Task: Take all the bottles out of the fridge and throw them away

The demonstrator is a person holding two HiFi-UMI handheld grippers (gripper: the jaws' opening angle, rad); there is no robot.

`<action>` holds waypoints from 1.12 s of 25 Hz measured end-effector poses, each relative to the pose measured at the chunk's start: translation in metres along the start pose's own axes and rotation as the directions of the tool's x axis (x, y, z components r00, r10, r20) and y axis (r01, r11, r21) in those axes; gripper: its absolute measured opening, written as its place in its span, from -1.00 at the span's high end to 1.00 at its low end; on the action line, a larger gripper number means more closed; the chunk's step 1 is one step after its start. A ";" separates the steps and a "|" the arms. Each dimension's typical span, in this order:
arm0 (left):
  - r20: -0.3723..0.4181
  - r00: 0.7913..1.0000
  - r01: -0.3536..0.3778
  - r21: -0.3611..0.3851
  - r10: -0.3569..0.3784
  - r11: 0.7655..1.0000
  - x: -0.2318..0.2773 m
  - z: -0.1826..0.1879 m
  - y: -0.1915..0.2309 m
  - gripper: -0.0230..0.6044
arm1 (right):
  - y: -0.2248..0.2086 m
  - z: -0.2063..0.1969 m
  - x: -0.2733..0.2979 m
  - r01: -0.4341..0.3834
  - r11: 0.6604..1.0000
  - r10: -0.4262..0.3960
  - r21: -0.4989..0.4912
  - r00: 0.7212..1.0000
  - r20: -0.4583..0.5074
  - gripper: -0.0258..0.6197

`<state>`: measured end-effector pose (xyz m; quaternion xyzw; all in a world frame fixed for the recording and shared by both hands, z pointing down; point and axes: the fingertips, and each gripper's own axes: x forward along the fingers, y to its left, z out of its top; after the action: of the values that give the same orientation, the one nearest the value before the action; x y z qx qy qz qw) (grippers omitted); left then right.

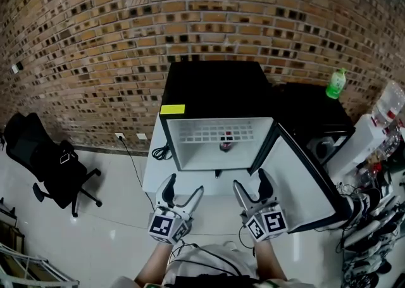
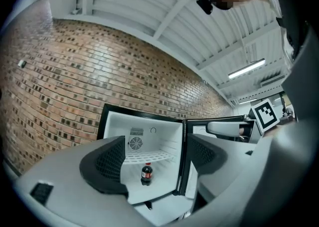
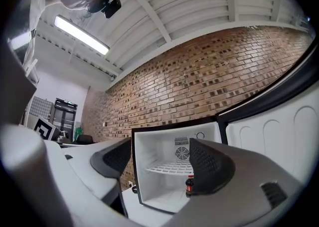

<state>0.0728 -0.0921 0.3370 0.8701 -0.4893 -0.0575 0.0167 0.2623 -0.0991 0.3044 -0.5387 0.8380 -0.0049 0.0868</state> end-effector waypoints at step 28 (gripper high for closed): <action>-0.029 0.999 0.021 -0.012 -0.022 1.000 0.020 -0.015 0.004 -0.24 | -0.011 -0.076 -0.002 0.004 1.000 0.002 0.031 0.985 -0.173 -0.25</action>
<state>0.0815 -0.1113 0.3504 0.8759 -0.4792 -0.0480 0.0281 0.2618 -0.1089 0.3806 -0.5352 0.8420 -0.0649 0.0222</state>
